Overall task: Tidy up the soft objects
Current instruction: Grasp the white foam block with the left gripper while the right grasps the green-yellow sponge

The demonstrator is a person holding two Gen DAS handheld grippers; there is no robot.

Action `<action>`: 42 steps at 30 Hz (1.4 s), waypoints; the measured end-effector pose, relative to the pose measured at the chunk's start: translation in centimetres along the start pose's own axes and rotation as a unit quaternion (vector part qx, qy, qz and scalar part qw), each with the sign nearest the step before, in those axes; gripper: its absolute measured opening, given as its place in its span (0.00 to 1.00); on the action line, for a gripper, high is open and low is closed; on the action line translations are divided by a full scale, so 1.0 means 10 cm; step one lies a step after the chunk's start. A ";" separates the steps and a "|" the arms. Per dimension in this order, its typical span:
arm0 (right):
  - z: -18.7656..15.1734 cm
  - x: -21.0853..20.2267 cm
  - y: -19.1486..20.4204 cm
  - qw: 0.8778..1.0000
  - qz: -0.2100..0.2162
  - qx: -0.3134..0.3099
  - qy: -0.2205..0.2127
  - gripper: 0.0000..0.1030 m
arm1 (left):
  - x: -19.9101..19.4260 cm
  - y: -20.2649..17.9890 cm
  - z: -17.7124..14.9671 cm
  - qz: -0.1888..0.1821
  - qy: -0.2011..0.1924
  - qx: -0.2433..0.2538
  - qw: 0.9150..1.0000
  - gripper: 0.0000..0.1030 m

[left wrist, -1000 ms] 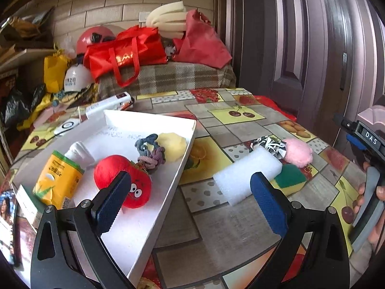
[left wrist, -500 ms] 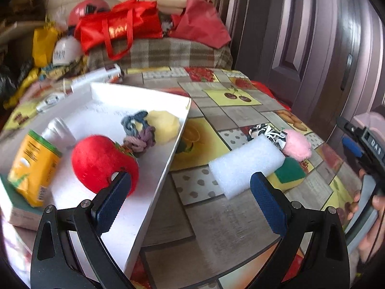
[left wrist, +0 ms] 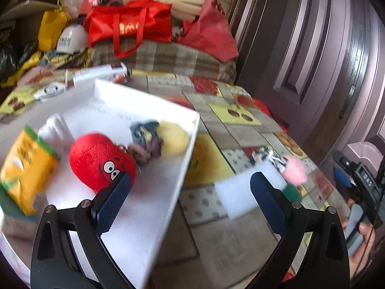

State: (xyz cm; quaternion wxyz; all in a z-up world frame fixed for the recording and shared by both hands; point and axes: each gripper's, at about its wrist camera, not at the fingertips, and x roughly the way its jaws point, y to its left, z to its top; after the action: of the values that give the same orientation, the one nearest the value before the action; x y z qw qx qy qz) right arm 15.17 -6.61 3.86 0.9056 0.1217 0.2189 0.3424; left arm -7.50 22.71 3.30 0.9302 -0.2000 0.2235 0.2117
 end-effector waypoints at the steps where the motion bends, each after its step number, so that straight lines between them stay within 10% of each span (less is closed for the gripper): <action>1: -0.01 0.00 0.00 1.000 -0.001 0.002 0.000 0.84 | 0.00 0.02 0.02 -0.002 -0.003 0.000 1.000 0.97; 12: -0.02 -0.01 -0.05 1.000 -0.006 0.022 0.015 0.84 | 0.10 0.08 -0.01 -0.077 0.028 -0.044 0.996 0.97; 18: -0.03 0.00 -0.04 0.999 -0.002 0.023 0.025 0.84 | 0.15 -0.31 0.00 -0.088 0.030 0.037 0.995 0.97; 26: -0.05 0.01 -0.03 0.999 0.001 0.030 0.033 0.84 | 0.55 -0.90 0.07 -0.125 0.064 0.131 0.981 0.97; 42: -0.07 0.14 -0.15 0.995 0.004 0.072 0.074 0.84 | 0.56 -0.83 -0.14 -0.242 0.166 0.093 0.952 0.97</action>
State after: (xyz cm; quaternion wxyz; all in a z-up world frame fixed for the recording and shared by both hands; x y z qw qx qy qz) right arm 16.64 -6.73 2.25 0.8744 0.1615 0.3087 0.3375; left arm 0.53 16.87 1.64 0.9180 -0.1925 0.3381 -0.0772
